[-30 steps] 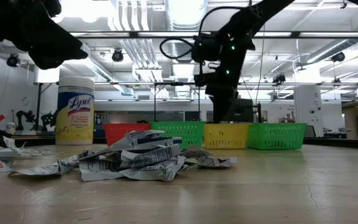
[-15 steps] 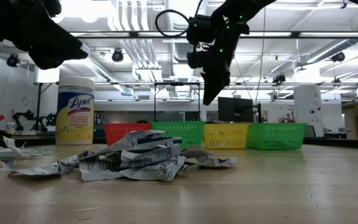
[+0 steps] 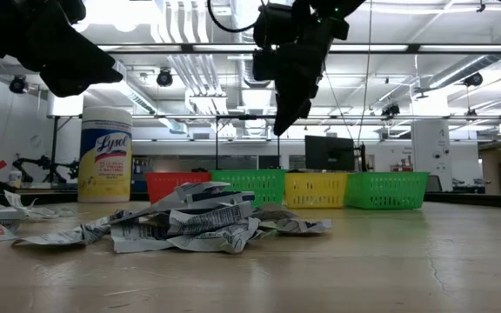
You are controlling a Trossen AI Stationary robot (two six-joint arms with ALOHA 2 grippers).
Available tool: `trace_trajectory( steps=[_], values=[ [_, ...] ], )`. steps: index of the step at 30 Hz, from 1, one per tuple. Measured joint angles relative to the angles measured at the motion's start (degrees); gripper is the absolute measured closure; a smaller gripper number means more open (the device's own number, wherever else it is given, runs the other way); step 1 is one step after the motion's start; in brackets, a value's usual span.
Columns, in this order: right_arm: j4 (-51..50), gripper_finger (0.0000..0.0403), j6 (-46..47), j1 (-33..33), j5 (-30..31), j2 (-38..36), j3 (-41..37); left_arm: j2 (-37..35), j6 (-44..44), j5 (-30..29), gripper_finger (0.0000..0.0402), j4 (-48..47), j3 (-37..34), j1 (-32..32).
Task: Pick & Place First Aid Supplies
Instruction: Put the alcohol pad into the yellow basket
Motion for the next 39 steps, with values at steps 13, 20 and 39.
trace_trajectory(
  steps=[13, 20, 39],
  values=[
    [-1.8, 0.0356, 2.6, 10.5, 0.0, 0.0, 0.0, 0.0, 0.0, 0.0, 0.0271, 0.0, 0.0, 0.0],
    [-1.7, 0.0356, 5.2, 16.1, 0.0, 0.0, -0.1, 0.0, 0.0, 0.0, 0.0271, 0.0, 0.0, 0.0],
    [0.8, 0.0345, 13.7, 24.8, 0.0, 0.2, -0.6, 0.0, 0.0, 0.0, 0.0271, 0.0, 0.0, 0.0]
  ],
)
